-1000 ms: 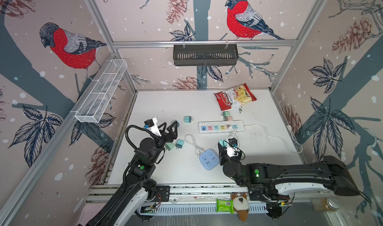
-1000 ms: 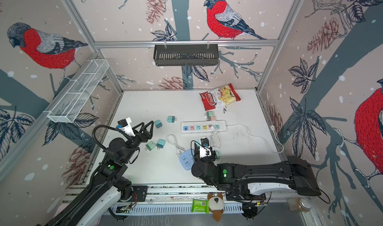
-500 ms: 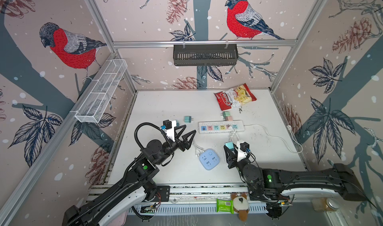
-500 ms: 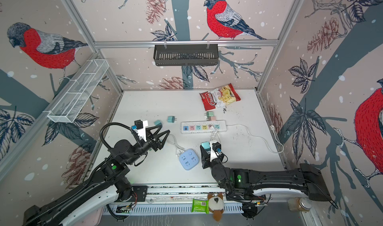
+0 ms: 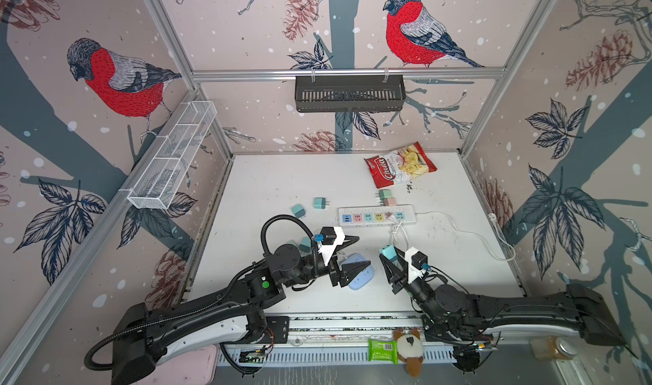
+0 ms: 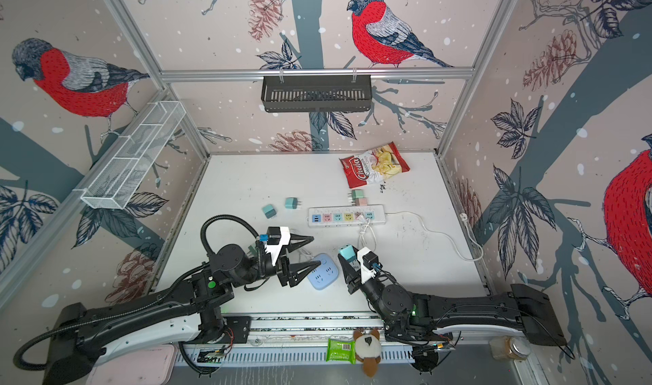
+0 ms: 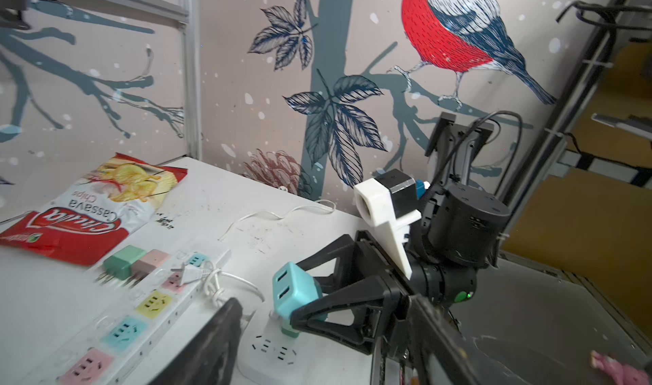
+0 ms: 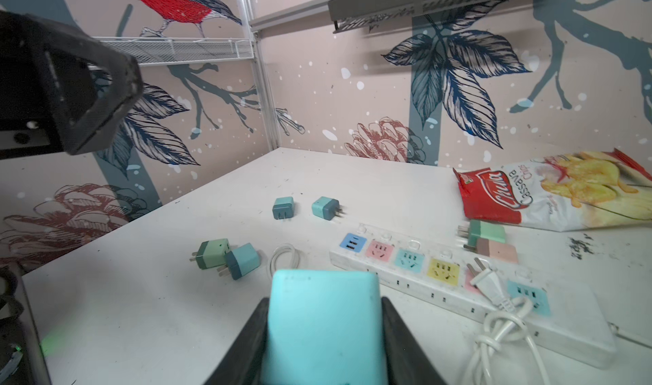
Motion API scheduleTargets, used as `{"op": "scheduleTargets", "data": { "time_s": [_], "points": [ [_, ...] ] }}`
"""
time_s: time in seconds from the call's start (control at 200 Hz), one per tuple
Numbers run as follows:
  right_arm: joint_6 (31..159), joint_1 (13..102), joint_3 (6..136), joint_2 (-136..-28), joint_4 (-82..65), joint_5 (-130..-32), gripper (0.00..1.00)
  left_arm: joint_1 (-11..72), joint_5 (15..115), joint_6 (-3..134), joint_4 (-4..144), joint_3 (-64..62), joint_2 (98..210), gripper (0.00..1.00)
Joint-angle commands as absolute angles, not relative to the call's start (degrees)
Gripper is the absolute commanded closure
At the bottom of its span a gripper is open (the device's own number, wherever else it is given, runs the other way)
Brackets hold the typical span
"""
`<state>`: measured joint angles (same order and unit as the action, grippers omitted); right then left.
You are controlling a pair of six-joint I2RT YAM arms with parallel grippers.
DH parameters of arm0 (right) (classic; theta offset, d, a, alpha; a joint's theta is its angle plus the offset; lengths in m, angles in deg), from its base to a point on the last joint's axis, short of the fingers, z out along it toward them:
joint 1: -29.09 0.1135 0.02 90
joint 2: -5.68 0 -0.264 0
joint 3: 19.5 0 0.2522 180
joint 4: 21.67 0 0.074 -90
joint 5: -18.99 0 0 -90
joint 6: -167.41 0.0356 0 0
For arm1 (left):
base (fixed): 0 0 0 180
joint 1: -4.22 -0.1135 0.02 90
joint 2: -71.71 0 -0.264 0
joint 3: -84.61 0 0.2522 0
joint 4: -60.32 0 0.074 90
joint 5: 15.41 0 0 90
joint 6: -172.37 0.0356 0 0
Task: Insert the plug
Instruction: 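Move the left gripper to the teal charger while the right gripper holds it up, then close the left gripper on the teal charger and open the right gripper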
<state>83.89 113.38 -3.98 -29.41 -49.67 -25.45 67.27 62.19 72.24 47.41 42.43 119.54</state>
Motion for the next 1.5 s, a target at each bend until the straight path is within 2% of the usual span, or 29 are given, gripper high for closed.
{"op": "scheduleTargets", "data": {
  "time_s": [0.0,0.265,0.45,0.671,0.971,1.306,1.496],
  "points": [
    [78.4,113.2,-5.1,-28.6,-58.4,-28.5,0.99,67.8,59.4,75.1,45.4,40.4,122.9,0.26],
    [76.5,113.4,-3.6,-31.6,-58.3,-27.7,0.99,67.8,61.2,73.8,51.4,34.5,131.3,0.26],
    [75.2,114.0,-5.2,-31.1,-61.9,-27.4,0.99,67.8,61.5,72.0,54.9,30.8,135.9,0.26],
    [74.9,114.3,-5.0,-29.7,-59.3,-27.3,0.99,67.8,60.2,69.5,57.8,27.7,139.7,0.27],
    [75.0,114.8,-5.9,-26.2,-58.5,-26.3,0.99,67.8,62.8,67.7,64.8,22.3,145.3,0.38],
    [73.7,115.0,-5.7,-25.1,-56.2,-24.5,0.99,67.7,55.4,66.1,72.3,16.0,149.6,0.48],
    [72.6,115.1,-4.9,-23.6,-54.9,-24.7,0.99,67.6,53.1,66.0,73.9,14.5,152.4,0.49]
  ]
}}
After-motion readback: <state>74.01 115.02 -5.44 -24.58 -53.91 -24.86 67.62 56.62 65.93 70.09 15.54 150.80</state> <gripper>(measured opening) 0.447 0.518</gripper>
